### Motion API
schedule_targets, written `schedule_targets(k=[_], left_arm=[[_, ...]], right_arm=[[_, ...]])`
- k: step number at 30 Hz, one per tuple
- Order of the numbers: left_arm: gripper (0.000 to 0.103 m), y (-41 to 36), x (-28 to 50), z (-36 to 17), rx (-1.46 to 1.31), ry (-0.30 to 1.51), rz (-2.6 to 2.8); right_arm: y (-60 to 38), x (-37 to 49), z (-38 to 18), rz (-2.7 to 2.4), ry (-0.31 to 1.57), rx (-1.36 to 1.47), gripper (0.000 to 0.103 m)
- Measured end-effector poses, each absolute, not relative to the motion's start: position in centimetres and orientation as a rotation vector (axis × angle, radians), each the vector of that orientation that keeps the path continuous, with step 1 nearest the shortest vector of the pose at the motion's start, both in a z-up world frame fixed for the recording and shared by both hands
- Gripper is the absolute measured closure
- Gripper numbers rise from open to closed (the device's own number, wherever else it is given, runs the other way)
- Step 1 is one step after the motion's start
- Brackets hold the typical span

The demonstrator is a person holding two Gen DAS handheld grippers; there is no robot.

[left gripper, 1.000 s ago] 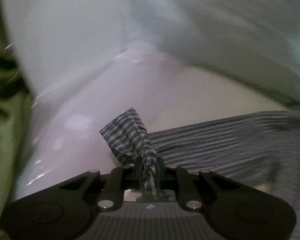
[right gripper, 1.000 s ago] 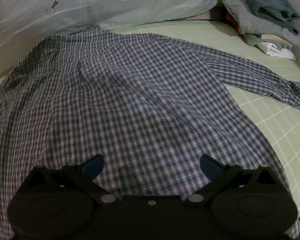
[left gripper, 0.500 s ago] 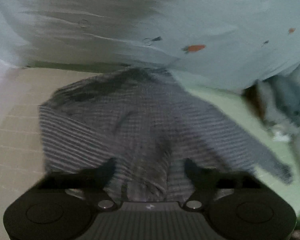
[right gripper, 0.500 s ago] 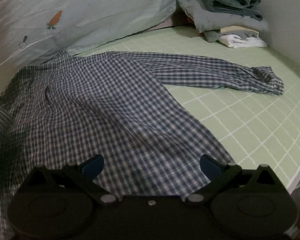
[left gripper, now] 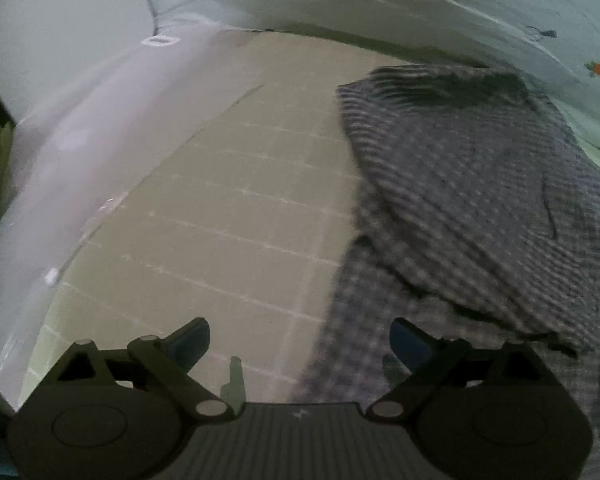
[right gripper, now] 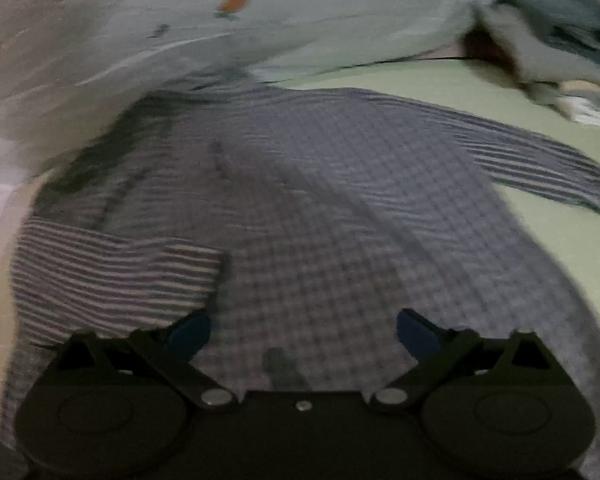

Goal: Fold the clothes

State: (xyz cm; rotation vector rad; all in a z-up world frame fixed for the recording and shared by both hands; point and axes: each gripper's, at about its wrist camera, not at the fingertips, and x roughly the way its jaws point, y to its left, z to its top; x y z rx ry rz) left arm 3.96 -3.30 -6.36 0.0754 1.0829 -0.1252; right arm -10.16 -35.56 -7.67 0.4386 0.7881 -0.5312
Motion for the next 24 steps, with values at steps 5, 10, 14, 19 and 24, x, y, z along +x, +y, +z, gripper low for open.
schedule_targets(k=[5, 10, 14, 19, 24], left_arm=[[0.006, -0.8, 4.0, -6.5, 0.082, 1.086, -0.112], [0.006, -0.4, 4.9, -6.8, 0.065, 1.092, -0.094], [0.006, -1.7, 5.4, -6.4, 0.033, 1.071, -0.085], [0.006, -4.7, 4.8, -4.2, 0.029, 0.945, -0.147], [0.006, -7.4, 4.0, -2.7, 0.049, 0.867, -0.141]], right_arm=[[-33.4, -6.5, -8.7, -0.423, 0.787, 0.506, 0.035], [-32.2, -4.2, -9.7, -0.371, 0.831, 0.493, 0.071], [-32.8, -3.5, -8.9, -0.253, 0.837, 0.442, 0.097], [-36.9, -4.1, -5.0, -0.26, 0.713, 0.332, 0.098], [-46.9, -5.8, -2.0, -0.491, 0.592, 0.264, 0.098]])
